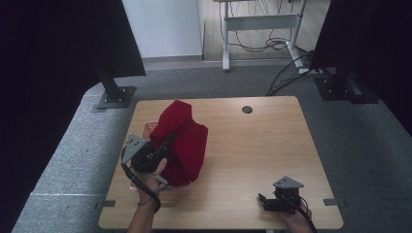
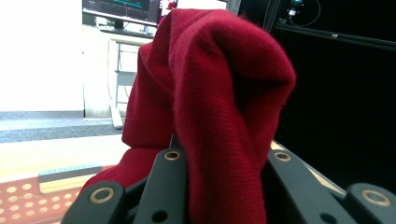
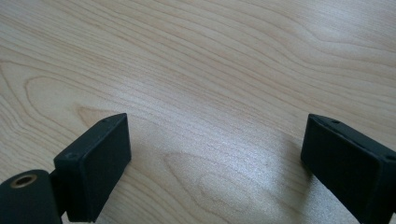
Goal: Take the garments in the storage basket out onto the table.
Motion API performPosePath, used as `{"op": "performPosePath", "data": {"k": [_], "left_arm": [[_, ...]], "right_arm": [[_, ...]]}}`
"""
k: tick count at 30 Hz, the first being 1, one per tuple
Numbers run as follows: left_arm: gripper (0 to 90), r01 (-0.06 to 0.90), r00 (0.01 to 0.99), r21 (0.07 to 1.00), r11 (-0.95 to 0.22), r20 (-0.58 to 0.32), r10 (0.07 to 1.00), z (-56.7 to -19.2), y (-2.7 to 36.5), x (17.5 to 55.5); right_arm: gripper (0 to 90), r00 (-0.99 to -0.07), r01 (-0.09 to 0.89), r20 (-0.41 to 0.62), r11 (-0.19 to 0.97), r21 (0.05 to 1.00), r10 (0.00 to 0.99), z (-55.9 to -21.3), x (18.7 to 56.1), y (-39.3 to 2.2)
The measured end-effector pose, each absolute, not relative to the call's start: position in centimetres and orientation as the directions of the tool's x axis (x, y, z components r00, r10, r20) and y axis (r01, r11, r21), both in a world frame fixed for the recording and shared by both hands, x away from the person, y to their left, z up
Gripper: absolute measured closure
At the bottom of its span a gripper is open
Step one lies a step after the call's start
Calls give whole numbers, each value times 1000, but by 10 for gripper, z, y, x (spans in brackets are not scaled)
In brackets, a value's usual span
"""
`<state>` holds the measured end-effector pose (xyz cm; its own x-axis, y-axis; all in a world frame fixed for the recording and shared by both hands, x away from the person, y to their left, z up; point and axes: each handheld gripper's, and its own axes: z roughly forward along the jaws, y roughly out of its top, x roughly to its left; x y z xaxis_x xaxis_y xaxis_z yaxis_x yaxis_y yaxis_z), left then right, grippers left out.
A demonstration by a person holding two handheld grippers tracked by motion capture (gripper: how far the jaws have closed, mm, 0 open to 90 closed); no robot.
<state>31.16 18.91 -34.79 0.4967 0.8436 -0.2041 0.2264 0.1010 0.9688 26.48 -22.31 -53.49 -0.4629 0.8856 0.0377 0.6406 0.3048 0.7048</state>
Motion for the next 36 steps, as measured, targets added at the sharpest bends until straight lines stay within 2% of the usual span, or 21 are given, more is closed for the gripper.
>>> {"op": "performPosePath", "data": {"k": [13, 22, 36], "left_arm": [[767, 226, 516, 970, 88, -196, 834, -343, 173, 312], [767, 226, 529, 971, 78, -190, 827, -338, 163, 313], [767, 225, 556, 971, 76, -192, 809, -335, 147, 317]], "right_arm": [[80, -462, 641, 38, 304, 704, 886, -535, 265, -223], [31, -451, 654, 40, 299, 695, 892, -535, 267, -223], [15, -445, 659, 38, 298, 690, 895, -536, 268, -222]]}}
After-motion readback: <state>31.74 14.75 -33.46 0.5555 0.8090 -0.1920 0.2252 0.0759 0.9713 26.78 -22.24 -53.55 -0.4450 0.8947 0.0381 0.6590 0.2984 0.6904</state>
